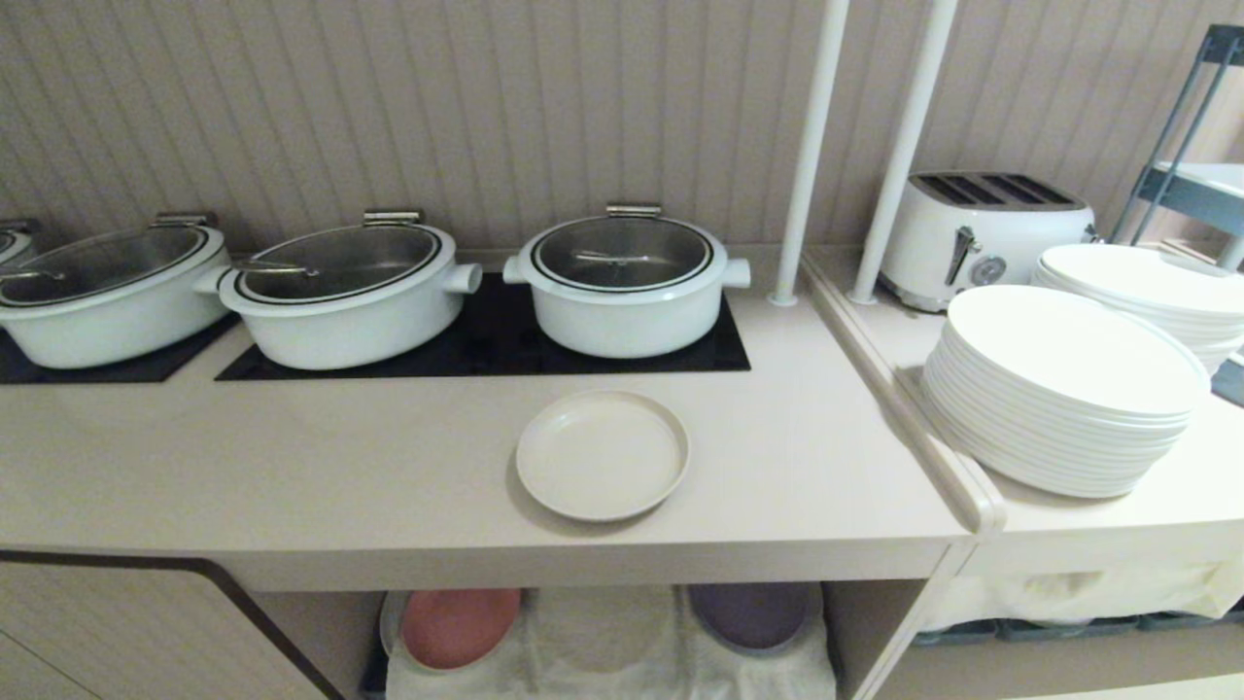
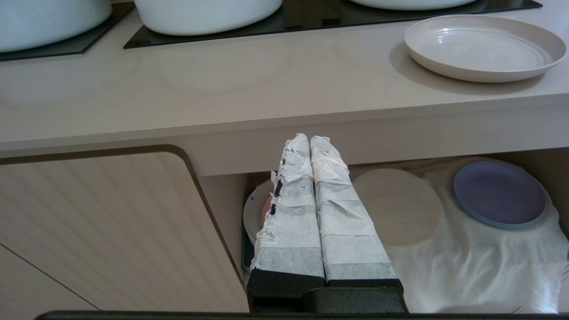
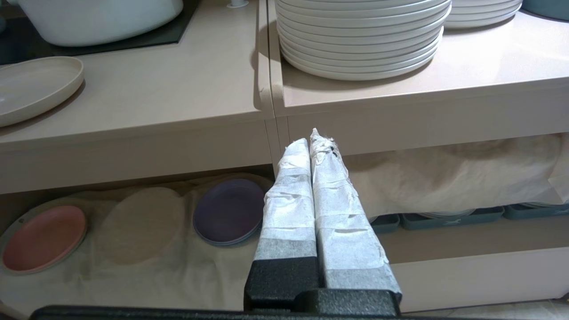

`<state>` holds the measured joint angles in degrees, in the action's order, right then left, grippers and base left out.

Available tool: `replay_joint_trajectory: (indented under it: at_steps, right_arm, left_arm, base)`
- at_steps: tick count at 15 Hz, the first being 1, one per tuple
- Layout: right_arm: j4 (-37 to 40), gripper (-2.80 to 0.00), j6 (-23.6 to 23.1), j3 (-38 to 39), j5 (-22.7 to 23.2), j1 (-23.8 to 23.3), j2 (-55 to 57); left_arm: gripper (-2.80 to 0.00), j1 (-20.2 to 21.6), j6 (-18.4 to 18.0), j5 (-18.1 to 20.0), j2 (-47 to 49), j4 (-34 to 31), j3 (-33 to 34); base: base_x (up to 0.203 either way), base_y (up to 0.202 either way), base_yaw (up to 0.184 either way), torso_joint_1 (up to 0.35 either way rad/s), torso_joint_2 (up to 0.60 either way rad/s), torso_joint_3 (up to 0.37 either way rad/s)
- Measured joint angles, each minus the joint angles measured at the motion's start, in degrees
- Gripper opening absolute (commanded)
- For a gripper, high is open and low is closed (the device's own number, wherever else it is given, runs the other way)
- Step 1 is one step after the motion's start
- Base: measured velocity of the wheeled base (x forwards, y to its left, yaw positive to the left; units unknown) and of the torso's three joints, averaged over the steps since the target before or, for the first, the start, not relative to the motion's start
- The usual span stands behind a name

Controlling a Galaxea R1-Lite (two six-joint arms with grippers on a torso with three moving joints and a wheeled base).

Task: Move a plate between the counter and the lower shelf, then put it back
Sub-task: Pick up the plate

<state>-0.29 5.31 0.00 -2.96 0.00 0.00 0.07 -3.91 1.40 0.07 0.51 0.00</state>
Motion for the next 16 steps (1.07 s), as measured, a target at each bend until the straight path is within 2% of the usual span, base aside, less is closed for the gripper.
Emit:
replay_joint_trajectory:
  at_steps: [16]
  right_arm:
    - [-0.01, -2.8, 0.02, 0.0, 0.01, 0.0, 0.0]
  left_arm:
    - [-2.8, 0.02, 0.22, 0.0, -0.02, 0.0, 0.0]
  base:
    - [0.0, 0.0, 0.0, 0.0, 0.0, 0.0]
